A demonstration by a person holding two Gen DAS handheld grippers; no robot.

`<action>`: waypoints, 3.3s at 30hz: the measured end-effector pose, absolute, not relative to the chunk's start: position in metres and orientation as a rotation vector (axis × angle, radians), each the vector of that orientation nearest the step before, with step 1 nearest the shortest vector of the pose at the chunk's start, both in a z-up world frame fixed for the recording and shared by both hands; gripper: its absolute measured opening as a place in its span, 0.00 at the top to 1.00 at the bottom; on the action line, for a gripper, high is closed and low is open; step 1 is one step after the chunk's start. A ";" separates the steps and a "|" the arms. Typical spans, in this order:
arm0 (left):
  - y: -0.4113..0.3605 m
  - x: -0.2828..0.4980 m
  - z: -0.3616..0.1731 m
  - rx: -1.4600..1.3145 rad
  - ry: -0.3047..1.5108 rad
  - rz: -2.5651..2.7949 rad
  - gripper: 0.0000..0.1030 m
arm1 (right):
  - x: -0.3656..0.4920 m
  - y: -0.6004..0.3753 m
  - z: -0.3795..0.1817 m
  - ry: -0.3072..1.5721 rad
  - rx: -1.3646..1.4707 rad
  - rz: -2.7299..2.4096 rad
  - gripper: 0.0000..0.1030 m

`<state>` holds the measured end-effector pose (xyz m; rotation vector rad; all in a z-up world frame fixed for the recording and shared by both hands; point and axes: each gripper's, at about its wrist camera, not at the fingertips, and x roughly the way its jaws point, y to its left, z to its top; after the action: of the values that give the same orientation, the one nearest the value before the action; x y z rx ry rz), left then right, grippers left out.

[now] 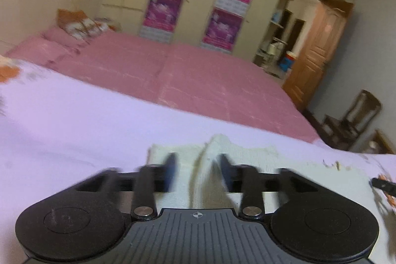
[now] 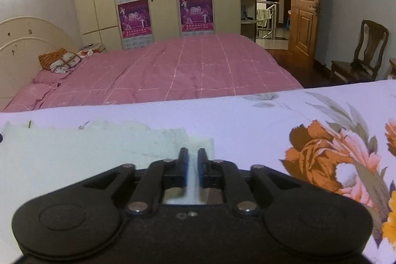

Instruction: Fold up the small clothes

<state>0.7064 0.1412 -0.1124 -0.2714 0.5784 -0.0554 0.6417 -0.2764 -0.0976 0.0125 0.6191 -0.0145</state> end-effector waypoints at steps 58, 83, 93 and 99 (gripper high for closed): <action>0.069 0.594 -0.094 0.061 0.636 -0.100 0.26 | 0.563 -0.218 -0.089 0.741 -0.082 0.130 0.67; 0.024 0.512 -0.097 0.045 0.682 -0.210 0.26 | 0.455 -0.141 -0.101 0.698 -0.200 0.254 0.67; 0.082 0.502 -0.098 0.038 0.660 -0.161 0.26 | 0.446 -0.225 -0.099 0.707 -0.128 0.061 0.67; 0.079 0.504 -0.099 0.036 0.662 -0.138 0.26 | 0.445 -0.238 -0.105 0.710 -0.085 0.041 0.67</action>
<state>0.5037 0.0792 -0.0990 0.0358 0.6622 -0.1380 0.4448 -0.2378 -0.1053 -0.0846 0.7101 0.0414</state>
